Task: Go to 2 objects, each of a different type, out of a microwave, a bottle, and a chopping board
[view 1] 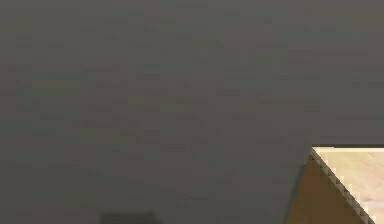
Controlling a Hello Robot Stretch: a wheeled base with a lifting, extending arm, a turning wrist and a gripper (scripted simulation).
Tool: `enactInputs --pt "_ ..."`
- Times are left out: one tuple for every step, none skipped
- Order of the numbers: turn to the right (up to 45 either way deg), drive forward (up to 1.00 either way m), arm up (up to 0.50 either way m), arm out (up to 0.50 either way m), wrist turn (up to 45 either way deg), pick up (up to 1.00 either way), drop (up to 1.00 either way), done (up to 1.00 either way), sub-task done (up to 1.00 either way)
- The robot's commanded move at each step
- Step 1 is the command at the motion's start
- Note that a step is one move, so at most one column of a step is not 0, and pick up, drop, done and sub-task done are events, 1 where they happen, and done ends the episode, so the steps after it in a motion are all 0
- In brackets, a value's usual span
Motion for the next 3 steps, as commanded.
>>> enactInputs --pt "12.0 0.00 0.00 0.00 0.0 0.00 0.00 0.00 0.00" --pt "0.0 0.20 0.00 0.00 0.0 0.00 0.00 0.00 0.00" --pt "45.0 0.00 0.00 0.00 0.0 0.00 0.00 0.00 0.00"
